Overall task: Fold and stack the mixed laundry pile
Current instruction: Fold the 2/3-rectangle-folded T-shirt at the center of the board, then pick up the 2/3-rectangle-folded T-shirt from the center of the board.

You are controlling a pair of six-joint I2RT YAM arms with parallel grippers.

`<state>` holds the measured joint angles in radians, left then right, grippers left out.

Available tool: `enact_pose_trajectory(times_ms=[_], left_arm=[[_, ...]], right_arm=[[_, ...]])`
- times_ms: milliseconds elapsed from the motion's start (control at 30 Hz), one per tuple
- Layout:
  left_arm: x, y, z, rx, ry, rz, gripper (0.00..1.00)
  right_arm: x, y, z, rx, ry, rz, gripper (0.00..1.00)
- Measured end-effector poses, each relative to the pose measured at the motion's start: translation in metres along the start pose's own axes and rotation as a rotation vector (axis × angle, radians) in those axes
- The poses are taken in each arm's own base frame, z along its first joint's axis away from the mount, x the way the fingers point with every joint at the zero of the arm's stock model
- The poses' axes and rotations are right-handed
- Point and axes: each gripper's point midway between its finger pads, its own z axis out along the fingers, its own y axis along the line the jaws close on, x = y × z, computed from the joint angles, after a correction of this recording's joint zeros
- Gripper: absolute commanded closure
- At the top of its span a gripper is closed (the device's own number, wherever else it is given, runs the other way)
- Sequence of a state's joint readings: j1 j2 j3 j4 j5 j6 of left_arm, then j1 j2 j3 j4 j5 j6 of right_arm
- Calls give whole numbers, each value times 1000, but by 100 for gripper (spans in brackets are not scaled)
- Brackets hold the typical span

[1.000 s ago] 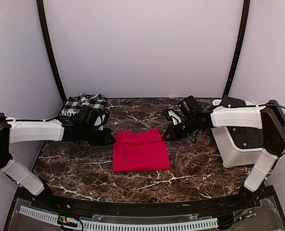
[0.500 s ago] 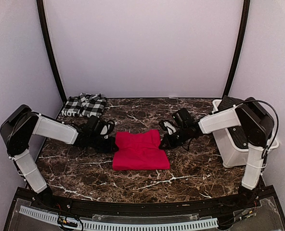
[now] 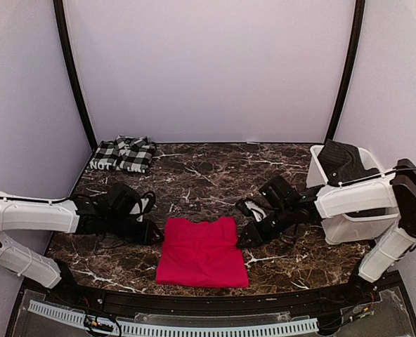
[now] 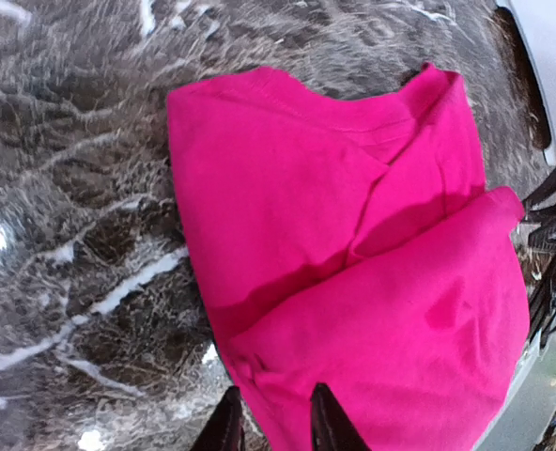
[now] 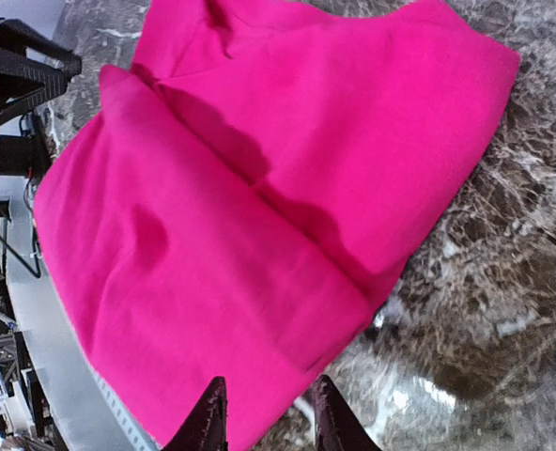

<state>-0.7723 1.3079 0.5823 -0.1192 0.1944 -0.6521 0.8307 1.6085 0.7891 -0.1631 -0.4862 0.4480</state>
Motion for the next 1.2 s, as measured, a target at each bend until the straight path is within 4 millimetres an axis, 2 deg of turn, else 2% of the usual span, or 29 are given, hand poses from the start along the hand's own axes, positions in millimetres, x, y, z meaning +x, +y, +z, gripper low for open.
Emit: enact_pose_trajectory(times_ms=[33,100,133,233,300,400,567,700,867,1100,1200], left_arm=[[-4,-3,-7,1,-17,16,46],[-20,-11,-27,0,-77,39,39],[-30,-17,-37,6,-113,59,38],[-57,-34,-63,30,-214,141,38],[-69,-43,-71,38,-252,205,36],[-74,-54,-69,44,-257,343,36],[-62,-82,-46,80,-207,667,42],[-49,-87,-22,126,-146,856,47],[-32,-85,9,180,-57,996,52],[-31,-94,27,234,-36,1112,53],[-31,-95,34,246,-28,1133,49]], right_arm=[[0,5,-10,1,-8,-7,68],[-6,15,-33,12,-36,-22,62],[-10,17,-43,17,-53,-27,58],[-29,19,-74,35,-127,-50,59],[-42,15,-86,46,-158,-64,61],[-70,13,-90,49,-178,-91,67],[-124,33,-66,-81,-154,-173,76],[-144,37,-36,-171,-102,-199,82],[-148,36,-5,-248,-33,-189,86],[-139,46,48,-316,69,-201,90],[-135,46,64,-335,101,-200,91]])
